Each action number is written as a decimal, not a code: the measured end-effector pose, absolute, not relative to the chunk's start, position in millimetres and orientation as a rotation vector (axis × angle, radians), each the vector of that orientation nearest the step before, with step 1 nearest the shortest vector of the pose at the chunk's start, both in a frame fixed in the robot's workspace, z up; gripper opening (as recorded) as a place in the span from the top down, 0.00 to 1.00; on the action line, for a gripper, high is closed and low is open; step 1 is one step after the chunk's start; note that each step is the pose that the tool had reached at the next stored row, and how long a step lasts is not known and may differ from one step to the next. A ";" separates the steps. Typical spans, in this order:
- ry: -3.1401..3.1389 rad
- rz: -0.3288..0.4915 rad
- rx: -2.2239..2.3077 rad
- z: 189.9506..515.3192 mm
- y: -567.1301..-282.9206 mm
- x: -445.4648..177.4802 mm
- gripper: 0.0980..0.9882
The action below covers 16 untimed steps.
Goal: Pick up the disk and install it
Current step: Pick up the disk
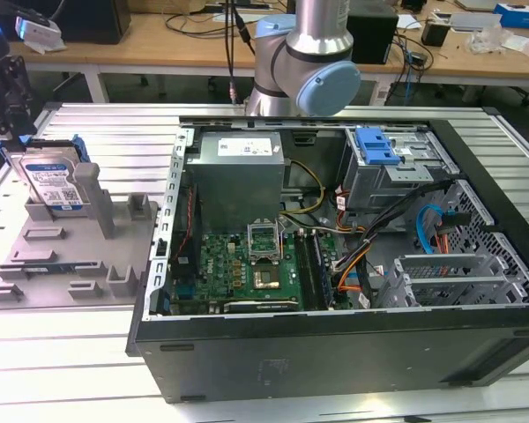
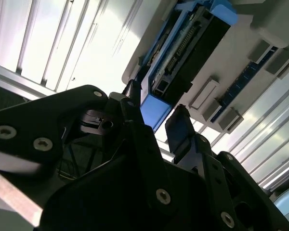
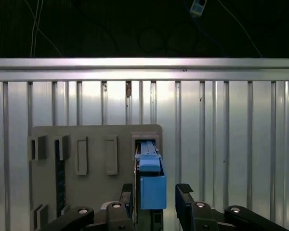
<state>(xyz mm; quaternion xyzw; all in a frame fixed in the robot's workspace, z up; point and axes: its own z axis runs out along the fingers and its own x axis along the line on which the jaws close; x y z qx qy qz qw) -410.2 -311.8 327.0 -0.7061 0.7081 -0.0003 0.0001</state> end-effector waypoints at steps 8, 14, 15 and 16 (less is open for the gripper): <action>2.219 0.000 -2.223 321.3 -311.8 -410.1 0.57; 2.215 0.000 -2.228 315.2 -311.8 -410.2 0.57; 2.214 0.000 -2.228 314.0 -311.8 -410.2 0.57; 2.213 -0.001 -2.229 313.4 -311.8 -410.1 0.57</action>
